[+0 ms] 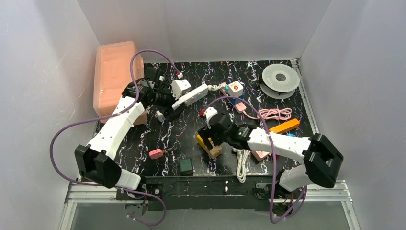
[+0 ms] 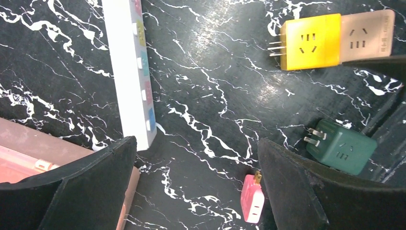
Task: Pull the plug off the socket
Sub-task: Place the plug at the center of the board, then remove the plug from the socket.
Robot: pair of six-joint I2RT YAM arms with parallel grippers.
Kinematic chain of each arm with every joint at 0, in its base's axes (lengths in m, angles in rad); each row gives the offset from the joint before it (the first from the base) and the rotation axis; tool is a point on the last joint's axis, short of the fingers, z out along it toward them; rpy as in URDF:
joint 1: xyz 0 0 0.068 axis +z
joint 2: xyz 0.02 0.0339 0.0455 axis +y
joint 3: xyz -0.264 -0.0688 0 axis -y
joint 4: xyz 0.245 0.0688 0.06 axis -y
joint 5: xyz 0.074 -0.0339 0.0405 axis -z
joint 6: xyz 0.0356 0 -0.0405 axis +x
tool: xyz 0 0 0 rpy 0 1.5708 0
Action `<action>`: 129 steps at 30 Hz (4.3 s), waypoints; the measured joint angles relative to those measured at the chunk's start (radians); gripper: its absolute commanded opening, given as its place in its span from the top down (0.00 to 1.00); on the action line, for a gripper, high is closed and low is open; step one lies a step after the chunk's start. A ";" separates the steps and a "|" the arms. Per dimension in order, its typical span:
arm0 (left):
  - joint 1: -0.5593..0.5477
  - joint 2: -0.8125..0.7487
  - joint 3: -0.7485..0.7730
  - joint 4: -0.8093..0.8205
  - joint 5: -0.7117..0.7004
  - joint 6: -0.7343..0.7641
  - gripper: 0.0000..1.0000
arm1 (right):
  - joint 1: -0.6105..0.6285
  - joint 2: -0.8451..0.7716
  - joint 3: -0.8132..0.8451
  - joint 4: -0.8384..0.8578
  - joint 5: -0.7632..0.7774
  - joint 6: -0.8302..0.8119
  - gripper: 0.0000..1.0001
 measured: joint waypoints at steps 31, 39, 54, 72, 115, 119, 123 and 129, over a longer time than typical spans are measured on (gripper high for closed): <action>-0.034 -0.590 -0.455 0.047 0.467 0.283 0.02 | 0.086 0.039 -0.111 -0.025 0.013 0.052 0.99; -0.064 -0.683 -0.608 0.280 0.486 0.382 0.02 | 0.086 -0.145 -0.079 -0.146 -0.009 0.010 0.99; -0.097 -0.920 -0.618 0.404 0.550 0.863 0.02 | -0.035 -0.339 0.182 -0.254 -0.500 0.009 0.99; -0.158 -0.925 -0.619 0.346 0.604 1.102 0.02 | -0.060 -0.207 0.332 -0.342 -0.700 0.056 0.99; -0.466 -0.634 -0.583 0.495 0.095 1.041 0.89 | -0.045 -0.151 0.369 -0.379 -0.639 0.083 0.99; -0.494 -0.620 -0.583 0.515 0.037 1.015 1.00 | -0.046 -0.179 0.333 -0.352 -0.614 0.105 0.99; -0.518 -0.615 -0.583 0.515 0.014 1.031 1.00 | -0.034 -0.220 0.288 -0.331 -0.590 0.113 0.99; -0.533 -0.608 -0.581 0.494 -0.014 1.053 1.00 | -0.024 -0.235 0.254 -0.308 -0.568 0.119 0.99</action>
